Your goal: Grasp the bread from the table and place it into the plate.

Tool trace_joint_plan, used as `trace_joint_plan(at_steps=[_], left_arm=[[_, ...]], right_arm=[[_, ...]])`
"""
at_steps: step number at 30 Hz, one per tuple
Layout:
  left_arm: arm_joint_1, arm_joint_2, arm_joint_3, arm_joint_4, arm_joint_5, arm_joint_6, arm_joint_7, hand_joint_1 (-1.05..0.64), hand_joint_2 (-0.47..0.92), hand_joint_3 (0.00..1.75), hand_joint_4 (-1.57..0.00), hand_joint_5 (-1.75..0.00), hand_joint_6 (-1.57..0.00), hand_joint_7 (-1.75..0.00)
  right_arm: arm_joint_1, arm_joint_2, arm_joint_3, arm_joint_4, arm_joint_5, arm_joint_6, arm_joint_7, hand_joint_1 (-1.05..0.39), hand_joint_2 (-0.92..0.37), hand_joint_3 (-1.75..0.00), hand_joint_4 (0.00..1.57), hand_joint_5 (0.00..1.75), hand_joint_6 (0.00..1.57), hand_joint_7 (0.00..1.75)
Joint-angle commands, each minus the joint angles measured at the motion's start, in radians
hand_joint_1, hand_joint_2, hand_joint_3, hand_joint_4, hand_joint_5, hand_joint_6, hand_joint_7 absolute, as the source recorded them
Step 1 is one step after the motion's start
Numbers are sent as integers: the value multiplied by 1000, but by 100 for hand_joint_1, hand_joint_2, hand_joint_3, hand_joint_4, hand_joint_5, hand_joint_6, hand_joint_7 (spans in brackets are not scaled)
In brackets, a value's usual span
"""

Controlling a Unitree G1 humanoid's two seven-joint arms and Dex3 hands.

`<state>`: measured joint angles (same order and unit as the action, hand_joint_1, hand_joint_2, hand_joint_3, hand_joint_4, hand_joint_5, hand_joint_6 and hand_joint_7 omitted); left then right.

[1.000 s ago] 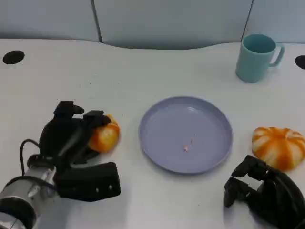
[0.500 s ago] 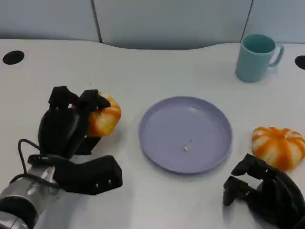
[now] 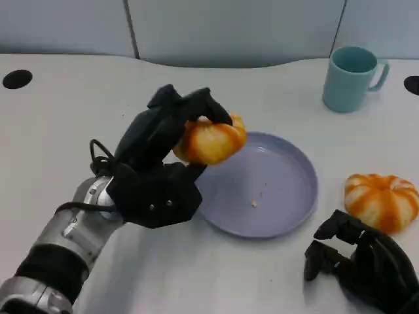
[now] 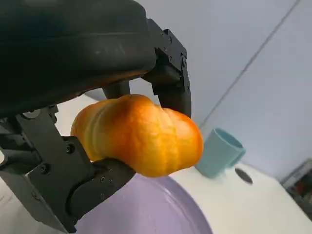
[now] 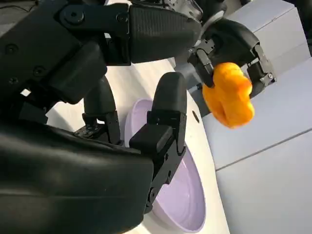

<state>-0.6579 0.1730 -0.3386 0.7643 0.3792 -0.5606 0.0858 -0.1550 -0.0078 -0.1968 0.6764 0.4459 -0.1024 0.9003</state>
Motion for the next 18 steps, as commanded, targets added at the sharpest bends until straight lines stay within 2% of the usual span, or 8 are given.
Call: trace_joint_plan(at_steps=[1,9,16,17,18], left_arm=[[-66,-12,-19,31,28,12,-62,-27,36,150,-95,-175,-79,-175],[-167,-54,-94,160,147,19,-27,-30,44,139,-98,-175,-80,-175],[-222,-90,-142,254,224,20,22,-34,48,141,-100,-175,-82,-175],[-229,-92,-146,262,227,27,6,-34,48,134,-93,-167,-78,-157],[-235,-92,-148,267,225,35,-19,-34,52,122,-86,-153,-75,-132]], right_arm=[[23,-12,-5,30,-5,5,-5,-37,-48,-96,61,158,71,106],[23,-14,-1,28,-1,15,-2,-36,-46,-97,61,158,71,107],[28,-10,2,25,1,5,4,-36,-49,-95,59,162,69,109],[29,-10,1,24,3,7,4,-36,-49,-95,58,162,69,109],[28,-9,0,27,6,9,6,-35,-49,-95,58,162,69,108]])
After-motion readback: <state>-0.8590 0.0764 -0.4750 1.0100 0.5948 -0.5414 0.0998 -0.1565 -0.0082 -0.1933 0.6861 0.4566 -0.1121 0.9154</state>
